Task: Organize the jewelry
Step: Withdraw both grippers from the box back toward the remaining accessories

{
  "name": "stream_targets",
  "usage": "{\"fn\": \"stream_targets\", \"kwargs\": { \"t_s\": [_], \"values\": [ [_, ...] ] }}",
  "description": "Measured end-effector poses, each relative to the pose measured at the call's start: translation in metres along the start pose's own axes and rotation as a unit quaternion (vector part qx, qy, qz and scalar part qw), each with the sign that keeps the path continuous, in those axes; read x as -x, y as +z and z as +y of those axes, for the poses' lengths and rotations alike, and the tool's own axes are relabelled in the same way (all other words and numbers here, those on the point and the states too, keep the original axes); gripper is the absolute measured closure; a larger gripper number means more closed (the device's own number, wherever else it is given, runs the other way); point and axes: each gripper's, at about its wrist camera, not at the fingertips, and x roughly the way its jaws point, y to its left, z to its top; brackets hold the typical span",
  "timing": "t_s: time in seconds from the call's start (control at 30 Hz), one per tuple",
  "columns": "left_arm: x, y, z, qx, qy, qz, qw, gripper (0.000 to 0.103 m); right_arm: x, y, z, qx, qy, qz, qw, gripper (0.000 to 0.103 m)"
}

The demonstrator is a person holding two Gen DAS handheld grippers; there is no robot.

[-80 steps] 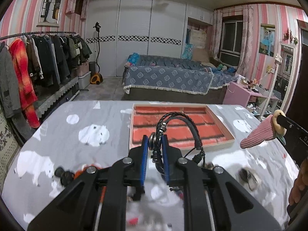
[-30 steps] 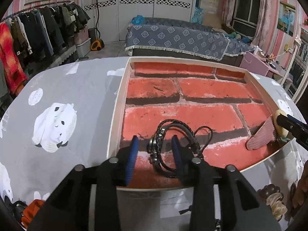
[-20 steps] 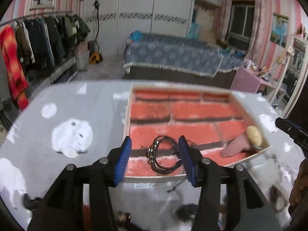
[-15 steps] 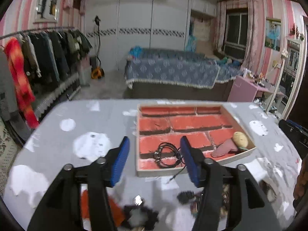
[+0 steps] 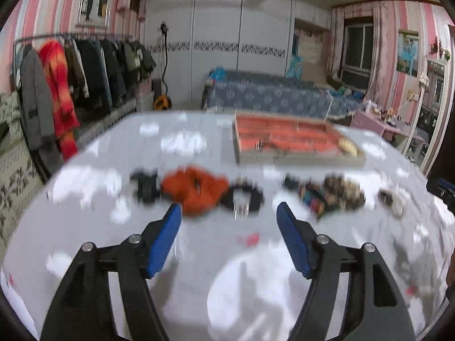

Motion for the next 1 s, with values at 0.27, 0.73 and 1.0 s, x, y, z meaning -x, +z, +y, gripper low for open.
{"fn": "stream_targets", "kwargs": {
  "t_s": [0.27,0.73,1.0],
  "values": [
    [0.002,-0.015,0.003,0.005,0.007,0.007,0.9999,0.034,-0.011,-0.006,0.011,0.0,-0.001,0.018,1.0,0.031],
    [-0.011,0.004,-0.009,-0.011,-0.016,-0.001,0.9998,0.034,-0.018,-0.005,0.015,-0.001,0.008,0.025,1.0,0.033],
    [-0.021,0.008,-0.026,-0.024,-0.033,0.003,0.9991,0.034,-0.03,0.002,0.017,-0.006,0.011,0.03,0.999,0.034]
  ]
}}
